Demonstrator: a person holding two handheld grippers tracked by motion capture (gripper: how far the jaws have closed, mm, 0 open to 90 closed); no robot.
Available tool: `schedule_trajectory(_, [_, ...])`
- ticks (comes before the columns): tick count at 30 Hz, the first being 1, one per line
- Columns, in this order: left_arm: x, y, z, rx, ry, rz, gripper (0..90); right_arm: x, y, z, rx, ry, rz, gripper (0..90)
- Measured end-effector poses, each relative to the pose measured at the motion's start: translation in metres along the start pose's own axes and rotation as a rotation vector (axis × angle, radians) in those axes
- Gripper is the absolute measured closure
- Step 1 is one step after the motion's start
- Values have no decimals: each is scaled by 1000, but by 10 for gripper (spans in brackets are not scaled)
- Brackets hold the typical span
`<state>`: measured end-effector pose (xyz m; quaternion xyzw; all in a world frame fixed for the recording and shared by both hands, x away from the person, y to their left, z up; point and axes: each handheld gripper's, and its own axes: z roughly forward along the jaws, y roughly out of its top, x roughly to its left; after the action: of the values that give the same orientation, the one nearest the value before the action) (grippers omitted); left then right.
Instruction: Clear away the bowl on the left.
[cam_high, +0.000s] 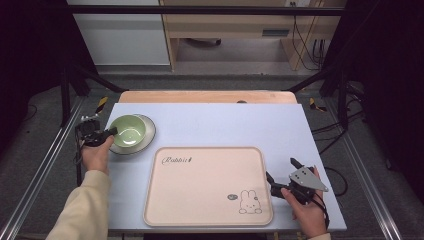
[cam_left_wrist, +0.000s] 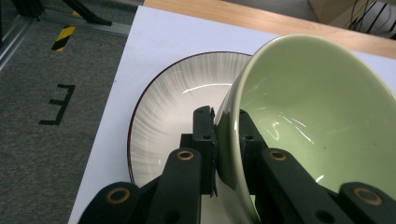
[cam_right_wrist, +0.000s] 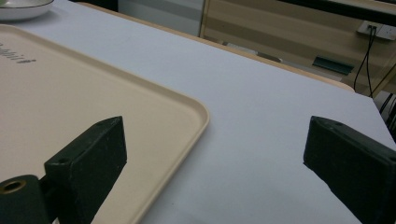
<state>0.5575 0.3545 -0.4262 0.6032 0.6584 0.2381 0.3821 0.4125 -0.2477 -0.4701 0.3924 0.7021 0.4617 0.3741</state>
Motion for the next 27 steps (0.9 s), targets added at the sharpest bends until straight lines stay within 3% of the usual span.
schedule_trajectory(5, [-8,-4,-11,-13,-68,8,821,0,1,-2,-7,-13,-3,63])
schedule_trajectory(9, [-14,-8,-17,-18,-98,17,821,0,1,-2,-9,-20,-1,64])
schedule_trajectory(20, [-34,-19,-19,-46,-155,36,821,2,3,-2,-27,-21,-12,71])
schedule_trajectory(27, [-36,-17,-25,-52,-174,45,821,6,4,-1,-26,-21,-29,73])
